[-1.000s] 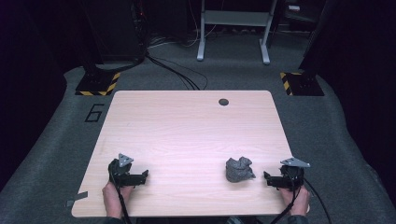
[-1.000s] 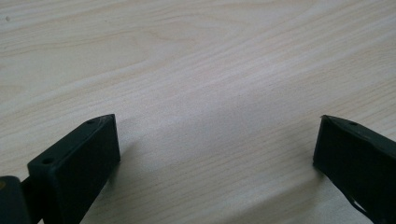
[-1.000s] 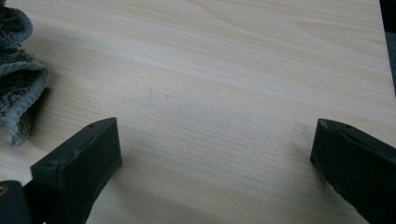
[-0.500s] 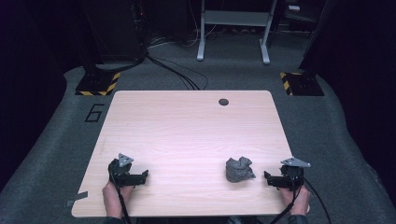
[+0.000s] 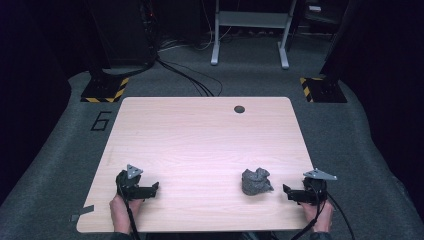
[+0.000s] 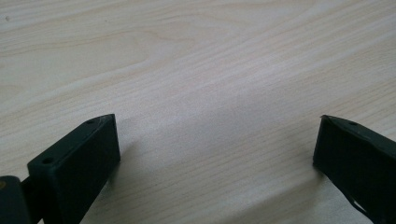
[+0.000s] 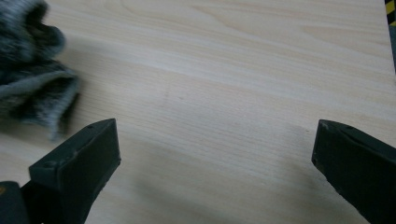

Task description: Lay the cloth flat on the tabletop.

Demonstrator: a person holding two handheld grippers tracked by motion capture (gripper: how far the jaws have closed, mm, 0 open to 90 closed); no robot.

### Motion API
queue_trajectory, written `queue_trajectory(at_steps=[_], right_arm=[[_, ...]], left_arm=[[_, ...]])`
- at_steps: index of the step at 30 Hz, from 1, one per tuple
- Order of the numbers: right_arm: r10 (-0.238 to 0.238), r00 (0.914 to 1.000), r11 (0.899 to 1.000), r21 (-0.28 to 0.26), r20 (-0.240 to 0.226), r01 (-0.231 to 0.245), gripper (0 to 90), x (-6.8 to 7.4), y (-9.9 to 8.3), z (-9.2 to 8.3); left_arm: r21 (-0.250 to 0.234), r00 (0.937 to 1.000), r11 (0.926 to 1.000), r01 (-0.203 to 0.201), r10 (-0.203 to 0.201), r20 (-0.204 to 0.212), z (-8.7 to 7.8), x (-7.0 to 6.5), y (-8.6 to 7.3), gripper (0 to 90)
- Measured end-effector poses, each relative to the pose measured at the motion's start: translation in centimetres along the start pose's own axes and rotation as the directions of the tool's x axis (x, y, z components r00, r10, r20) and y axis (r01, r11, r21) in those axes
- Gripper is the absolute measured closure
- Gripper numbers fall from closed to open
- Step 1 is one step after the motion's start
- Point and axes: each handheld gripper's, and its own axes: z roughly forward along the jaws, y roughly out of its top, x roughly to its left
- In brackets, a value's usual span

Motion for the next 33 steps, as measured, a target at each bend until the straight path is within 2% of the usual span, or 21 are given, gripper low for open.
queue_trajectory(at_steps=[3,4,7,10,14,18,19,20,21,23,25,26,28,29,33], right_arm=[[-0.004,0.9999,1.0,-0.014,-0.017,0.003,0.1,0.5,0.3,-0.6],[-0.011,0.9991,1.0,-0.026,-0.041,0.01,0.0,1.1,0.6,-1.2],[-0.024,0.9979,0.999,-0.034,-0.06,0.022,0.0,1.8,1.1,-1.7],[-0.041,0.994,0.998,-0.051,-0.101,0.036,0.0,2.9,1.9,-2.2],[-0.075,0.9806,0.996,-0.066,-0.181,0.064,0.9,5.3,3.2,-2.4],[-0.115,0.9658,0.993,-0.046,-0.232,0.107,3.8,7.4,4.0,-1.5],[-0.115,0.9658,0.993,-0.046,-0.232,0.107,3.8,7.4,4.0,-1.5],[-0.125,0.9614,0.992,-0.034,-0.245,0.121,5.1,7.7,4.1,-1.2],[-0.141,0.9567,0.99,-0.018,-0.255,0.141,8.7,8.4,4.2,-0.4],[-0.155,0.9519,0.987,0.003,-0.264,0.161,14.2,8.9,4.1,0.4],[-0.15,0.9527,0.987,0.017,-0.264,0.16,15.8,9.1,4.1,0.8],[-0.159,0.9507,0.984,0.036,-0.266,0.174,23.2,9.3,3.9,1.5],[-0.15,0.9476,0.984,0.05,-0.282,0.171,29.6,9.3,3.6,2.0],[-0.149,0.9462,0.984,0.053,-0.287,0.171,31.4,9.4,3.5,2.2],[-0.156,0.9422,0.982,0.057,-0.296,0.181,48.4,9.4,3.1,2.4]], left_arm=[[0.0,1.0,1.0,0.0,0.0,-0.001,0.0,0.0,0.0,0.4],[0.0,1.0,1.0,-0.001,0.001,-0.001,0.0,0.0,0.0,0.4],[0.0,1.0,1.0,0.0,0.0,0.0,0.0,0.0,0.0,0.4],[0.0,1.0,1.0,-0.001,0.001,0.0,0.0,0.0,0.0,0.4],[-0.001,1.0,1.0,0.002,-0.002,0.0,0.0,0.0,0.0,0.4],[-0.001,1.0,1.0,0.002,-0.002,0.0,0.0,0.0,0.0,0.4],[-0.001,1.0,1.0,0.002,-0.002,0.0,0.0,0.0,0.0,0.4],[-0.001,1.0,1.0,0.002,-0.002,0.0,0.0,0.0,0.0,0.4],[0.0,1.0,1.0,0.001,-0.001,0.0,0.0,0.0,0.0,0.4],[0.0,1.0,1.0,0.002,-0.002,0.0,0.0,0.0,0.0,0.4],[0.0,1.0,1.0,0.001,-0.001,0.0,0.0,0.0,0.0,0.4],[0.0,1.0,1.0,0.0,0.0,0.0,0.0,0.0,0.0,0.4],[-0.001,1.0,1.0,0.002,-0.002,0.0,0.0,0.0,0.0,0.4],[0.0,1.0,1.0,0.001,-0.001,0.0,0.0,0.0,0.0,0.4],[0.0,1.0,1.0,0.0,0.0,0.0,0.0,0.0,0.0,0.4]])
